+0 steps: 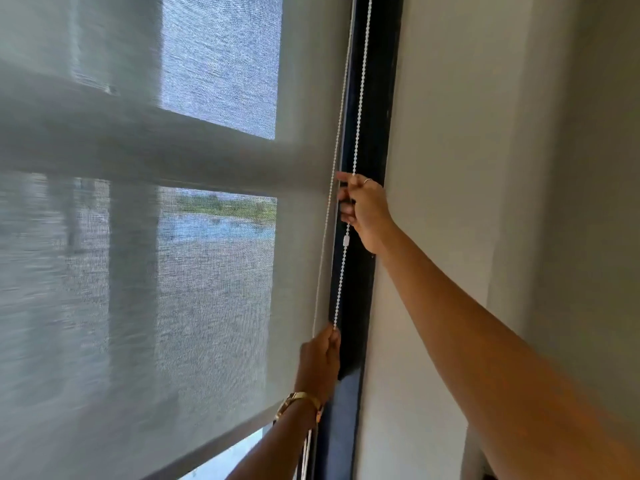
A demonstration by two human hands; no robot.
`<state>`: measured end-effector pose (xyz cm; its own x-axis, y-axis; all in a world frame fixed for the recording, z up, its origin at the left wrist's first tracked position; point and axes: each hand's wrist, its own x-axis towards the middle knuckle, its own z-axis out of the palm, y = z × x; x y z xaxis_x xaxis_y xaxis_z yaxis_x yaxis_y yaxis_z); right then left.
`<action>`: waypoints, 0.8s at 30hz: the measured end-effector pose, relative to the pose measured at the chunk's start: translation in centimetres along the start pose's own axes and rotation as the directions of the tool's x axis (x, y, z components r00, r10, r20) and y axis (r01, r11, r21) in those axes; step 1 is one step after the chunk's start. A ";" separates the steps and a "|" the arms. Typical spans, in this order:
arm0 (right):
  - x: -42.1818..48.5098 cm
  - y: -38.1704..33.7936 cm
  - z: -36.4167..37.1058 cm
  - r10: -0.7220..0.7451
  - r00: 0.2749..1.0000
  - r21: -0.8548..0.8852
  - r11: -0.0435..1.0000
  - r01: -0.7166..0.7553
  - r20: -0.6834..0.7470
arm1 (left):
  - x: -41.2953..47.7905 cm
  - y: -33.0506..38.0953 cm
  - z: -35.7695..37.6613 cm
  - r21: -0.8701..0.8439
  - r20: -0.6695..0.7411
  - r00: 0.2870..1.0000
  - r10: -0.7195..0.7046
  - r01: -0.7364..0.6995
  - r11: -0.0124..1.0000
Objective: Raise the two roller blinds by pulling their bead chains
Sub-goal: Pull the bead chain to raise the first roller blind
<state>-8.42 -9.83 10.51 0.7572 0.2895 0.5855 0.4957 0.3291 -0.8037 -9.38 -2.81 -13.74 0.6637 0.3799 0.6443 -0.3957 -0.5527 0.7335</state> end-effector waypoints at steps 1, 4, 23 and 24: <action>-0.3 0.2 0.1 -0.046 0.998 0.004 0.999 0.046 -0.030 | 0.3 -0.1 0.0 0.030 0.031 0.999 0.008 -0.009 1.000; -1.1 0.8 -0.2 -0.143 0.987 0.154 0.976 0.153 -0.075 | 1.4 0.1 -0.5 0.095 0.110 0.993 0.035 -0.046 0.994; -6.4 10.9 -2.6 0.010 0.991 0.103 0.995 0.004 -0.137 | 13.9 13.4 -6.3 -0.455 0.174 0.983 0.065 0.022 0.890; -7.0 11.8 -2.7 0.013 0.991 0.093 0.996 -0.001 -0.133 | 14.5 14.4 -6.4 -0.458 0.181 0.981 0.071 0.020 0.889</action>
<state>-6.73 -10.45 -3.32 0.8134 0.1718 0.5558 0.4535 0.4111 -0.7908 -9.53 -0.51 7.52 0.7378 0.1989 0.6450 -0.6290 -0.1443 0.7639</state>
